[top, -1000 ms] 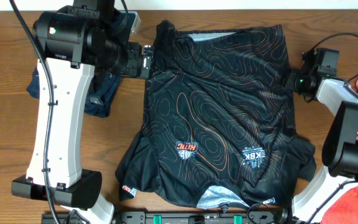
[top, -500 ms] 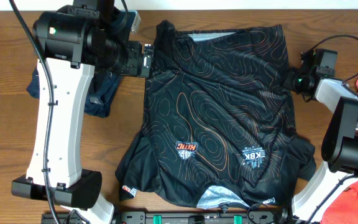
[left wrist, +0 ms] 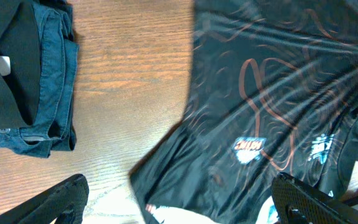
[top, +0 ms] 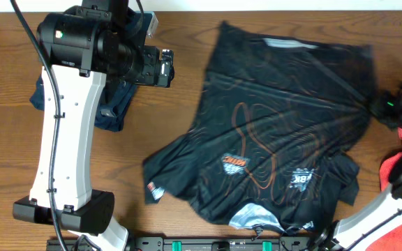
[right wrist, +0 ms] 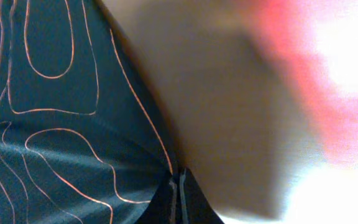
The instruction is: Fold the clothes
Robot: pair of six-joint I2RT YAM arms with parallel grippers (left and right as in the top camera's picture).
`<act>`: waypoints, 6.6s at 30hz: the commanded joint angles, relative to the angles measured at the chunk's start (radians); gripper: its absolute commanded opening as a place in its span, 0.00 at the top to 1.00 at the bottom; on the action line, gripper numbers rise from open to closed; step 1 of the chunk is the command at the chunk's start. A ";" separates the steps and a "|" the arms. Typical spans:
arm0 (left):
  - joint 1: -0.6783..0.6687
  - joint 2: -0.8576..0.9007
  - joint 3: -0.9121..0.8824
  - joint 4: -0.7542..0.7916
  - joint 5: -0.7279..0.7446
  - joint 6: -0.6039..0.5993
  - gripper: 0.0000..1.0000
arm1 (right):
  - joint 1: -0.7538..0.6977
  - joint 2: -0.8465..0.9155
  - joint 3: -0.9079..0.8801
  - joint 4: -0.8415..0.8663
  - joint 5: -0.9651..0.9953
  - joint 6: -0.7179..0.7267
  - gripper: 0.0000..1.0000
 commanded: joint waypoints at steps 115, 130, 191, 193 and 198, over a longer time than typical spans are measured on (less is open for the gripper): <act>-0.311 0.161 -0.969 0.716 -0.068 -0.145 0.81 | -0.005 -0.449 0.033 -0.111 -0.340 -0.038 0.84; -0.117 0.333 -0.965 0.556 -0.330 -0.181 0.94 | 0.334 -0.444 0.015 -0.111 -0.182 -0.101 0.82; -0.094 0.410 -0.823 1.118 -0.076 0.007 0.93 | 0.195 -0.691 0.018 -0.366 -0.130 -0.040 0.75; -0.063 0.438 -0.823 1.191 -0.077 0.002 0.93 | 0.216 -0.695 0.018 -0.394 -0.130 -0.040 0.76; 0.029 0.522 -0.739 1.366 -0.073 -0.062 0.92 | 0.291 -0.694 0.018 -0.445 -0.130 -0.045 0.75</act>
